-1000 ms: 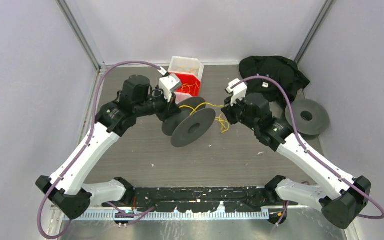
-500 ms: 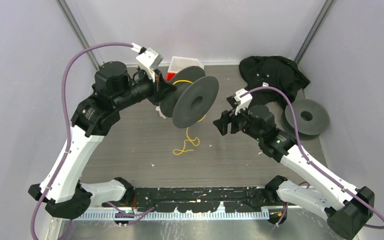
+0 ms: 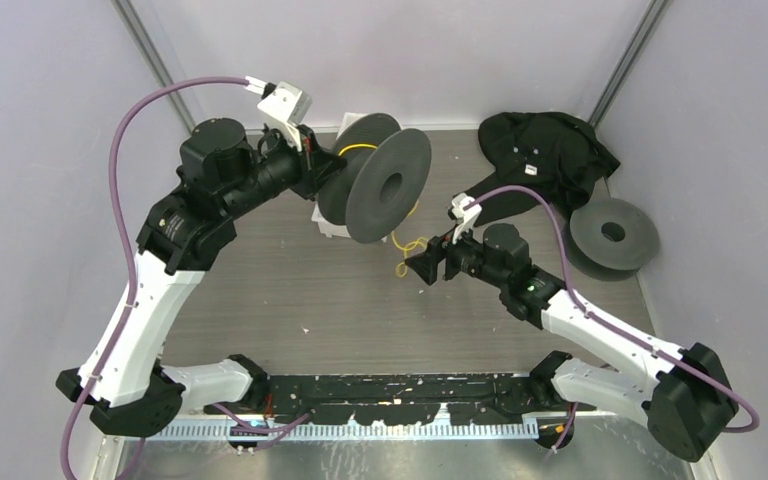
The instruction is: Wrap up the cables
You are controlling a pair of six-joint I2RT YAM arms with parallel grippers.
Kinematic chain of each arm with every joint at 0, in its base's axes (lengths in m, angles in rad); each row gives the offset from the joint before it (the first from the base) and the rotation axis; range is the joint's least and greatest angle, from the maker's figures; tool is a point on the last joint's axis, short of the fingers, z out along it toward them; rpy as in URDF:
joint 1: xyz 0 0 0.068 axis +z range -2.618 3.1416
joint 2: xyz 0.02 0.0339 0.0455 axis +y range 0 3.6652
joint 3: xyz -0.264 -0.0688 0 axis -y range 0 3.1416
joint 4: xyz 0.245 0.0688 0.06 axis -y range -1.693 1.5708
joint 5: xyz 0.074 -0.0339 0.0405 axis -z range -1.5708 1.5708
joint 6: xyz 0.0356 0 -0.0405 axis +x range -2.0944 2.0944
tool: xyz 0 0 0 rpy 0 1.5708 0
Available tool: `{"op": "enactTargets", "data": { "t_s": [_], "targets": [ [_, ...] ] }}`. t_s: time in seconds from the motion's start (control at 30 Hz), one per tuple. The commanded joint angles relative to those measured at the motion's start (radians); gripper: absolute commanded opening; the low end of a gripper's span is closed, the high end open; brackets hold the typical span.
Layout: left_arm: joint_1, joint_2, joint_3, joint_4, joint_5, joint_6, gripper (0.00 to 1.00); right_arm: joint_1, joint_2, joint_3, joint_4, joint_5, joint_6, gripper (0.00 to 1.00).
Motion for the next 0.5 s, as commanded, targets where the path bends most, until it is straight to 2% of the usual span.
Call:
{"op": "enactTargets", "data": {
  "t_s": [0.0, 0.47],
  "targets": [
    [-0.002, -0.010, 0.074, 0.126, -0.005, -0.026, 0.00, 0.006, 0.032, -0.031, 0.162, 0.034, -0.014, 0.75],
    [-0.002, 0.000, 0.089, 0.144, 0.014, -0.051, 0.00, 0.006, 0.169, -0.120, 0.382, 0.152, 0.036, 0.77]
  ]
}}
